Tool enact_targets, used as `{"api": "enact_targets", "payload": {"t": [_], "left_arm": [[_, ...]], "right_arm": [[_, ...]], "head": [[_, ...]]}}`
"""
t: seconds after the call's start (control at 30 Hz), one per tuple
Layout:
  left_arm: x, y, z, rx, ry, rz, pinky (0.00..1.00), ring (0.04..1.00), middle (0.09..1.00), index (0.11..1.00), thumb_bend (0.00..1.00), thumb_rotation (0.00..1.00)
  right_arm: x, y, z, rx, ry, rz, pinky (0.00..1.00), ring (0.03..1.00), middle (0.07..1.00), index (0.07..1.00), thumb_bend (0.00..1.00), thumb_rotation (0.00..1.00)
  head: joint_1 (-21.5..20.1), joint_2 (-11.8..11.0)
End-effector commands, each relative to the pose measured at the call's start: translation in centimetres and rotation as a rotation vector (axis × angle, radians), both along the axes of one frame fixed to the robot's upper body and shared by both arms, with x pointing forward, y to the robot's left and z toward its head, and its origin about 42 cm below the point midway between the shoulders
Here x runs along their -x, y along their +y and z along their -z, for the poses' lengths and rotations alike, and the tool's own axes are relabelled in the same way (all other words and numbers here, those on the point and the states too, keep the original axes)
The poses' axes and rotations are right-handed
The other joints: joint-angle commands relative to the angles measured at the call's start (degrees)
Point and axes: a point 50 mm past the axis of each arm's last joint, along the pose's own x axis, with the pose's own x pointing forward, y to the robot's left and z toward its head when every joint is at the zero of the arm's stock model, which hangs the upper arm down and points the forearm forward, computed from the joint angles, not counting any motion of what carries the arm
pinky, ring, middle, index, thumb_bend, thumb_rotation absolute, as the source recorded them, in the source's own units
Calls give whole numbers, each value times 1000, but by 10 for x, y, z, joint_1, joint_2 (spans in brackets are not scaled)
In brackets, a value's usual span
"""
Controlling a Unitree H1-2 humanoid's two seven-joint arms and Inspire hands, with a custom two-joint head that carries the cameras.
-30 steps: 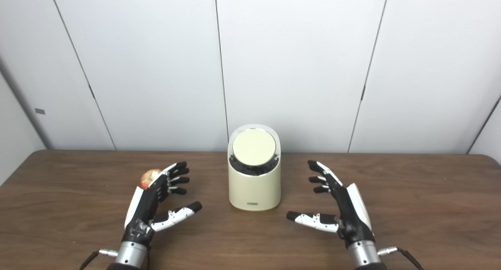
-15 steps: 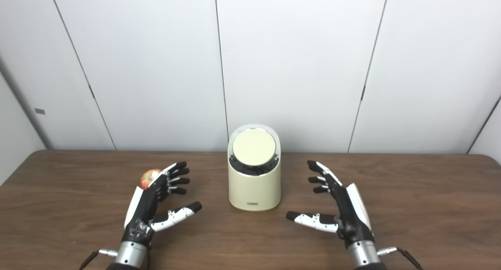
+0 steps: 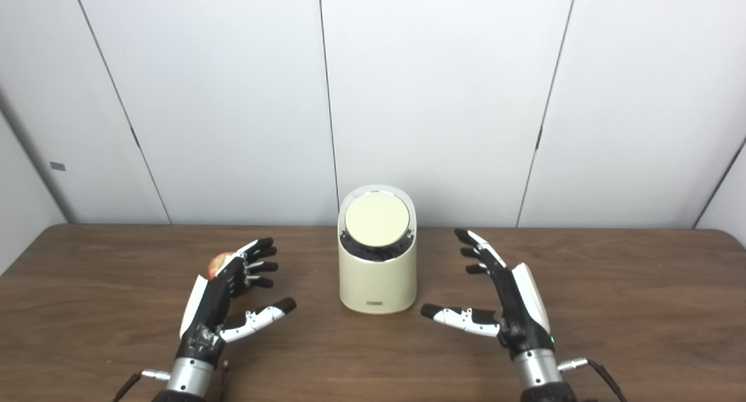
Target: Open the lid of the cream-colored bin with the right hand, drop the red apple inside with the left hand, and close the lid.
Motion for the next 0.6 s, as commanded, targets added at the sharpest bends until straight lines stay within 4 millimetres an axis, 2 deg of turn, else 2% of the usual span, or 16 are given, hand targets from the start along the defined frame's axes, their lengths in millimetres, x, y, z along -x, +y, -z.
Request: {"api": "enact_targets", "payload": {"t": [0.0, 0.07, 0.2, 0.43, 0.57], "left_arm": [[-11, 0, -20, -3, -86, 8, 640, 739, 812, 851, 823, 255], [-12, 0, -20, 5, -83, 12, 646, 741, 812, 848, 824, 246], [-13, -2, -19, 6, -93, 16, 646, 735, 805, 847, 824, 235], [-13, -4, -18, 6, -86, 18, 669, 744, 810, 850, 821, 235], [-13, -5, -19, -9, -88, 12, 687, 737, 807, 851, 817, 234]], "right_arm": [[-15, 13, -47, -10, -140, -4, 772, 867, 900, 876, 788, 258], [-21, 19, -62, 3, -150, 1, 789, 873, 908, 883, 789, 278], [-30, 30, -86, 23, -158, 12, 750, 851, 898, 882, 815, 292], [-36, 43, -113, 65, -185, 17, 699, 826, 879, 880, 814, 325], [-42, 47, -131, 163, -168, 34, 643, 815, 884, 908, 821, 376]], "head": [[1, 1], [1, -1], [0, -1], [3, -1], [1, 0]]}}
